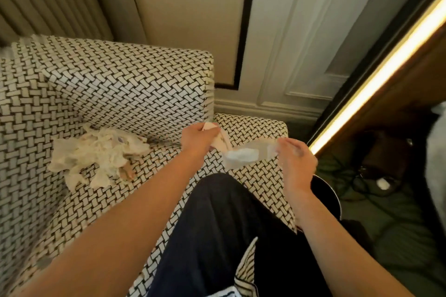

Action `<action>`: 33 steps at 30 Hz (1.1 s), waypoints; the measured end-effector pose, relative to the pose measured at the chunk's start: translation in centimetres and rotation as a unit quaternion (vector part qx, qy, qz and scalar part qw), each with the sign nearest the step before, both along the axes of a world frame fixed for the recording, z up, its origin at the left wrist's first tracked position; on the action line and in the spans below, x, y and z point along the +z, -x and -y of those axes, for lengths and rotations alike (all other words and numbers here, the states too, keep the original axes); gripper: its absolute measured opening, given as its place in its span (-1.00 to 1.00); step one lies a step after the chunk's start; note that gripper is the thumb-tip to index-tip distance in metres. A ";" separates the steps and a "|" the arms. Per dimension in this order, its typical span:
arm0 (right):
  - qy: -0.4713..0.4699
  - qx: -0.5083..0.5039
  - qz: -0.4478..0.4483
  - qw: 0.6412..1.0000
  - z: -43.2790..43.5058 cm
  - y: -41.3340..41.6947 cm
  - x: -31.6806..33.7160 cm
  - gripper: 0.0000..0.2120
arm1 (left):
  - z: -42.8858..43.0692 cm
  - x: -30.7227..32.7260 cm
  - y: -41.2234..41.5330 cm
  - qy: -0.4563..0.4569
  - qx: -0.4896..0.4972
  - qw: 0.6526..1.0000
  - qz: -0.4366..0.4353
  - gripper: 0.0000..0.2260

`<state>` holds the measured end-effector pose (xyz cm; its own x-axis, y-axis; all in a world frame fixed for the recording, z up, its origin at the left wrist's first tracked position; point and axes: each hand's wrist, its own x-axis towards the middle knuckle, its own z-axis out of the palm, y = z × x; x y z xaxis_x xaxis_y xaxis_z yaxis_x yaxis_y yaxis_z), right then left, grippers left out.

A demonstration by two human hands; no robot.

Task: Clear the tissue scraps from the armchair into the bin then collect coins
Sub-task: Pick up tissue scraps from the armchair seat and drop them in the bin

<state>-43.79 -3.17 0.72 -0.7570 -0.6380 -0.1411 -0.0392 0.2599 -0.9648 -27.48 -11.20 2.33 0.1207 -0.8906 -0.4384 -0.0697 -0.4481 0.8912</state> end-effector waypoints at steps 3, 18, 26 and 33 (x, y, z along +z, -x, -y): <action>0.004 -0.074 -0.008 0.997 -1.8 4.3 -0.1 -0.95 | -0.7 -0.4 4.9 -0.058 -0.008 0.997 -0.059 -0.85; -0.115 -0.277 0.007 0.954 -8.1 17.6 -5.3 -0.91 | -6.5 -6.2 20.1 -0.310 -0.002 0.931 -0.192 -0.89; -0.161 -0.262 0.041 0.951 -8.4 18.9 -7.9 -0.88 | -6.9 -7.0 22.3 -0.323 -0.112 0.908 -0.241 -0.55; -0.197 -0.200 0.092 0.955 -7.7 18.6 -7.9 -0.78 | -6.7 -7.0 20.9 -0.299 -0.160 0.916 -0.213 -0.53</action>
